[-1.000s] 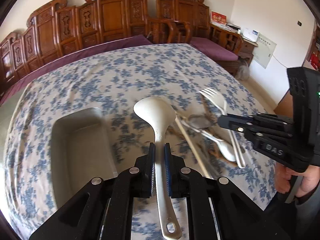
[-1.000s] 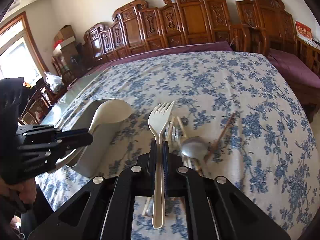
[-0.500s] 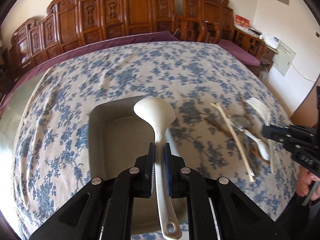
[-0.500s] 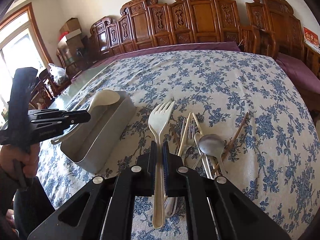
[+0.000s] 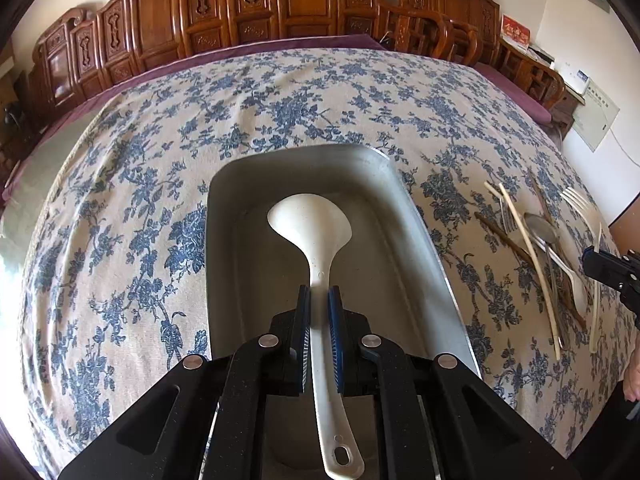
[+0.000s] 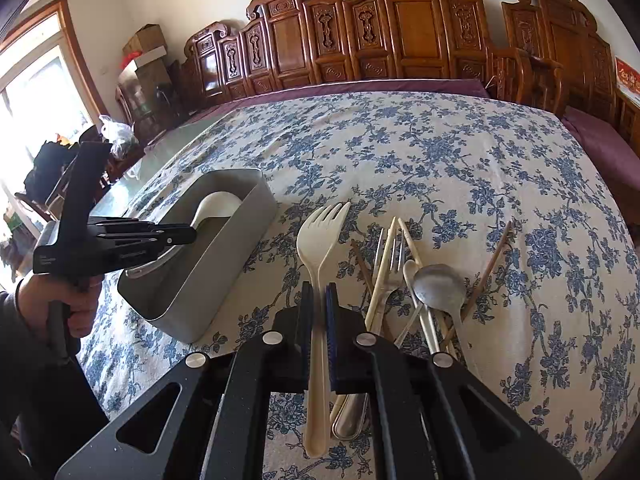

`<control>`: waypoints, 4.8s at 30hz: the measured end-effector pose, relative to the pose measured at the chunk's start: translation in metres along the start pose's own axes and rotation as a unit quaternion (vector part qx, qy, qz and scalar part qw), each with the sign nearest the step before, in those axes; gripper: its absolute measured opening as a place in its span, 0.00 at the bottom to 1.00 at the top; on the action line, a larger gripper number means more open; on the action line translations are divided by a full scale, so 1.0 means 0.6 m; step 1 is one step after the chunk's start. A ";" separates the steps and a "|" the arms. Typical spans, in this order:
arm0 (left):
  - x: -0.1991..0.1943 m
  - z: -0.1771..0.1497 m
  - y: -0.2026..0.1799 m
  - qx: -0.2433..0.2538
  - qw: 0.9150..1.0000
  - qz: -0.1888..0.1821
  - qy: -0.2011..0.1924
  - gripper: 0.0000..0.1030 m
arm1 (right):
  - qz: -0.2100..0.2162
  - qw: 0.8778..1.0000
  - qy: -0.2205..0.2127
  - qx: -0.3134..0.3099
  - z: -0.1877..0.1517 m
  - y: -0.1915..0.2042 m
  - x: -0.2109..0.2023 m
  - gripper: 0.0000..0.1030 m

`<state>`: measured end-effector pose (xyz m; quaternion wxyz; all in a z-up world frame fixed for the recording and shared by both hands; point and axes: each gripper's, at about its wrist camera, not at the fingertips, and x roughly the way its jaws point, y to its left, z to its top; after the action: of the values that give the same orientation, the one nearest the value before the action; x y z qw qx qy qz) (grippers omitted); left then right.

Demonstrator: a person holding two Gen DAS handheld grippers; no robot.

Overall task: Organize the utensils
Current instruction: 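Lower the ladle into the grey tray and open the left gripper while the right gripper drops the fork in, then move the right gripper back to the pile and grasp the metal ladle, then grasp a wooden chopstick with the left gripper while the right gripper holds the metal ladle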

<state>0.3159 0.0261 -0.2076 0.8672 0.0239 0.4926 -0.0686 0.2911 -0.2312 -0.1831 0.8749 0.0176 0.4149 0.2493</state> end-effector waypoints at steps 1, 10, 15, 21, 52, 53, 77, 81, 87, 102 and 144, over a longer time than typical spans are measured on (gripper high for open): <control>0.004 -0.001 0.001 0.000 1.000 0.000 0.006 0.08 | 0.000 1.000 0.001 -0.001 0.000 0.001 0.001 0.07; -0.033 -0.010 -0.003 0.016 1.000 0.009 -0.025 0.12 | 0.002 1.000 0.009 -0.010 0.000 0.022 0.014 0.07; -0.079 -0.023 0.016 -0.005 0.998 -0.001 -0.058 0.13 | 0.003 1.000 0.009 -0.019 0.002 0.049 0.016 0.07; -0.128 -0.035 0.035 -0.012 0.996 0.006 -0.087 0.13 | 0.011 0.999 0.005 -0.031 0.022 0.090 0.025 0.07; -0.153 -0.062 0.125 -0.061 0.992 0.010 -0.108 0.13 | -0.012 0.997 0.052 -0.058 0.073 0.242 0.199 0.08; -0.154 -0.062 0.124 -0.062 0.992 0.009 -0.109 0.13 | -0.009 0.997 0.052 -0.055 0.074 0.239 0.198 0.08; -0.162 -0.051 0.011 -0.013 0.990 -0.026 -0.136 0.28 | -0.058 0.998 0.012 -0.031 0.031 0.060 0.005 0.14; -0.162 -0.052 -0.017 -0.001 0.990 -0.036 -0.139 0.35 | -0.099 0.995 0.022 -0.011 0.004 -0.014 -0.016 0.14; -0.156 -0.059 -0.060 0.021 0.989 -0.044 -0.138 0.35 | -0.136 0.990 0.037 0.008 -0.034 -0.093 -0.012 0.27; -0.141 -0.073 -0.119 0.048 0.989 -0.063 -0.127 0.35 | -0.121 0.990 0.070 0.023 -0.037 -0.142 0.053 0.23; 0.024 -0.023 -0.306 0.061 0.990 -0.121 -0.024 0.23 | -0.103 0.994 0.017 0.044 -0.042 -0.173 -0.002 0.07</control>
<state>0.2853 -0.1557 -0.2222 0.8610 0.0157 0.4659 -0.2036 0.3158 -0.3266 -0.2233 0.8873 0.0086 0.4396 0.1394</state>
